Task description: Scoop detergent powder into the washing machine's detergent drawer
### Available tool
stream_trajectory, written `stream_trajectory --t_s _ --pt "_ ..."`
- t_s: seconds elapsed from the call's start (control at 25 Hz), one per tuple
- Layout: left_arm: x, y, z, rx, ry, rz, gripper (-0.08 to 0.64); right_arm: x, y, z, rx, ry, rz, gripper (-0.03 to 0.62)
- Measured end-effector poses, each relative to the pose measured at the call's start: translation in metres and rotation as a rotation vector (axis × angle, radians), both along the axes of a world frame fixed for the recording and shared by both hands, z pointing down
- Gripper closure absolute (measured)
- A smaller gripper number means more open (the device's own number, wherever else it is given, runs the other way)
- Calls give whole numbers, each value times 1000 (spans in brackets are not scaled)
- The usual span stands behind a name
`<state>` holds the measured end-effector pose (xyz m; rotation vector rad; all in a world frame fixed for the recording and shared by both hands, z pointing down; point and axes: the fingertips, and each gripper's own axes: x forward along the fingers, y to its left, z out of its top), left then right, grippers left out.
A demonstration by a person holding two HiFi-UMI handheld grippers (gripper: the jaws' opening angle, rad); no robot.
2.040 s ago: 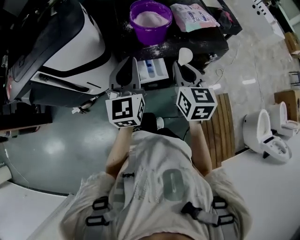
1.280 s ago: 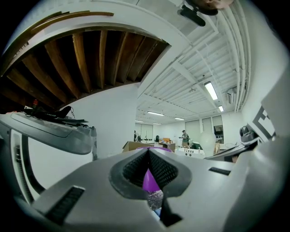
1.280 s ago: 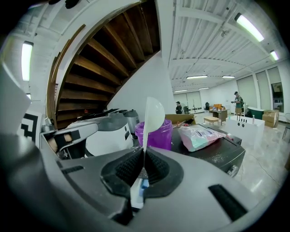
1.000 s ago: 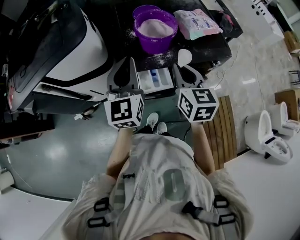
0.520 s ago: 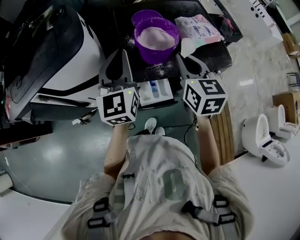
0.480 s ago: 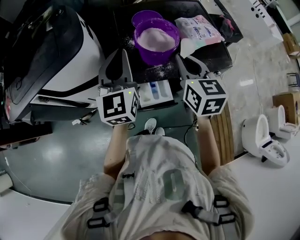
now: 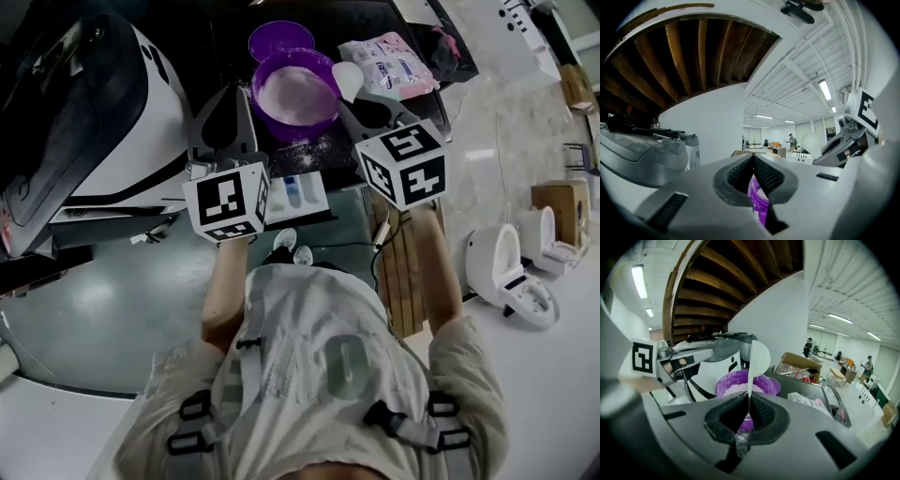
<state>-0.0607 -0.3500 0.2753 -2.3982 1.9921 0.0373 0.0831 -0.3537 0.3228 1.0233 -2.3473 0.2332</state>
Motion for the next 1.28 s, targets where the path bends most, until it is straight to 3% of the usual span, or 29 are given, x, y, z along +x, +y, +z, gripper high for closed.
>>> stream_trajectory --t_s 0.28,0.44,0.56,0.84,1.08,1.28 --pt "-9 -7 2 -24 17 -30 540 -18 -14 11 -153 337 -350 588" --pt "-22 -6 9 -47 33 -66 541 -28 -12 30 -329 564 -605 587" --pt "-30 -2 13 -60 27 -87 541 -29 -9 50 -445 746 -735 586" --pt "-53 6 23 -72 41 -156 541 -27 -23 87 -595 1085 -852 586" --pt "-70 19 33 -78 51 -202 541 -15 -32 115 -689 1297 -852 586" --pt "-79 27 35 -83 62 -238 540 -14 -23 123 -768 1323 -870 586"
